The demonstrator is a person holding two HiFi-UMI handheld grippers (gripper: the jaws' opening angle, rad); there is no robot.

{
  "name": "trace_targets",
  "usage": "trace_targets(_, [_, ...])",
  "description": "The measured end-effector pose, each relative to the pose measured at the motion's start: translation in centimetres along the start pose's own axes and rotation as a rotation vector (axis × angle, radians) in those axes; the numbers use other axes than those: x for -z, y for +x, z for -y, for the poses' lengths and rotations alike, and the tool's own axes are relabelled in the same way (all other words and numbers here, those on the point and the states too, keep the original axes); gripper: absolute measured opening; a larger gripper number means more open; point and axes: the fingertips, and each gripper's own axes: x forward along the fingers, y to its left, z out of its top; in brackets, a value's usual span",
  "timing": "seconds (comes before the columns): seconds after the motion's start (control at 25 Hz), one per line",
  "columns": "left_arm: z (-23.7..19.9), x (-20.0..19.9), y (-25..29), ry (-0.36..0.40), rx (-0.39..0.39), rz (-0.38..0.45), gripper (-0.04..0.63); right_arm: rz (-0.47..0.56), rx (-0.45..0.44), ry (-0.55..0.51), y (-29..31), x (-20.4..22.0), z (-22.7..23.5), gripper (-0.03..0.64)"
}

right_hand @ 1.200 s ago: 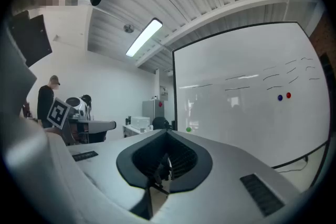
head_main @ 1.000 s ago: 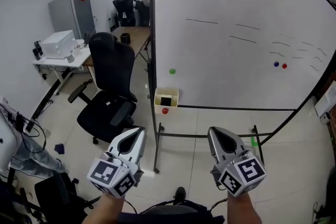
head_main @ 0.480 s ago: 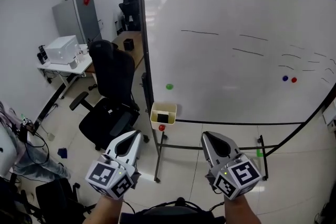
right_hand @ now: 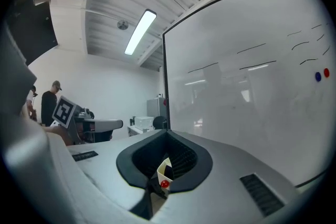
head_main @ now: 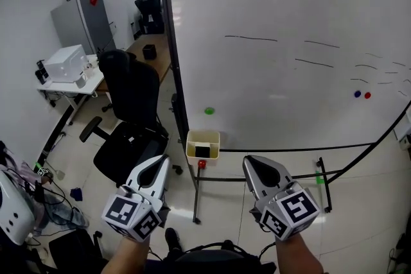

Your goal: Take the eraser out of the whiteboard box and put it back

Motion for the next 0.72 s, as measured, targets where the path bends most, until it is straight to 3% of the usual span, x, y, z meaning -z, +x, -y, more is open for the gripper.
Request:
trace_targets(0.48, [-15.1,0.7,1.3,-0.006,0.162,-0.033,0.029,0.003,0.277,0.023,12.0,3.0,-3.2,0.017])
trace_targets(0.56, [-16.8,1.4,2.1,-0.009,0.166,-0.047,0.029,-0.023,0.29,0.034,14.0,4.1,-3.5,0.098])
trace_targets(0.72, [-18.5,4.3,4.4,-0.033,0.154,-0.103,0.029,-0.079,0.334,0.037,17.0,6.8,-2.5,0.109])
